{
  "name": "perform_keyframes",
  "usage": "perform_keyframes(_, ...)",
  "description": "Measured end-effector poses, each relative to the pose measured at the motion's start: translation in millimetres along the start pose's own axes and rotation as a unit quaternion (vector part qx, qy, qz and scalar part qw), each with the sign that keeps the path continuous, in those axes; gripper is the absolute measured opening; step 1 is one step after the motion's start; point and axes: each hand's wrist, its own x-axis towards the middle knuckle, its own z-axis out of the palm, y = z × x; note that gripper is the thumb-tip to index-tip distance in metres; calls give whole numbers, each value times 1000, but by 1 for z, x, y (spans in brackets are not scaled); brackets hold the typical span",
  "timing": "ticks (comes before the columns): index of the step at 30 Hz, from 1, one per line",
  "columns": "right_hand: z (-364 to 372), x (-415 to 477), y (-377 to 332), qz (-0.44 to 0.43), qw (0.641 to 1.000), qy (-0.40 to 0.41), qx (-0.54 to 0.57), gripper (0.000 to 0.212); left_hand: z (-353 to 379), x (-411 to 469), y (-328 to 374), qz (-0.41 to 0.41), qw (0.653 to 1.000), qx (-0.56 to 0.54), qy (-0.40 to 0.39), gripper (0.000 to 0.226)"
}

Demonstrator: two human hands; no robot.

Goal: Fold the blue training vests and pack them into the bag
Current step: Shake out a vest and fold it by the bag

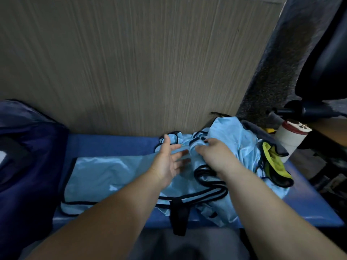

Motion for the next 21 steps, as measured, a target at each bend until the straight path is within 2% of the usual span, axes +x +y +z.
perform_keyframes(4, 42, -6, 4, -19, 997, -1, -68, 31, -16, -7, 7, -37, 996, 79, -2, 67)
perform_keyframes(7, 61, -9, 9, -30, 995, -34, -92, 30, -26, -10, 4, -39, 990, 136, -13, 39)
perform_keyframes(10, 65, -12, 13, -40, 992, -73, -92, 45, -36, -5, -4, -18, 981, 189, 32, 63)
perform_keyframes(12, 64, -14, 16, -40, 993, -83, -77, 59, -40, -4, -9, 1, 975, 216, 56, 51)
perform_keyframes(14, 59, -15, 20, -41, 993, -83, -68, 65, -41, -2, -13, -5, 972, 228, 56, 44)
perform_keyframes(18, 48, -17, 29, -73, 989, -44, -124, 57, -38, -3, -10, 11, 956, 285, 62, 51)
perform_keyframes(21, 40, -17, 39, -133, 963, 35, -230, 48, -36, -9, -8, 31, 944, 326, 47, 73)
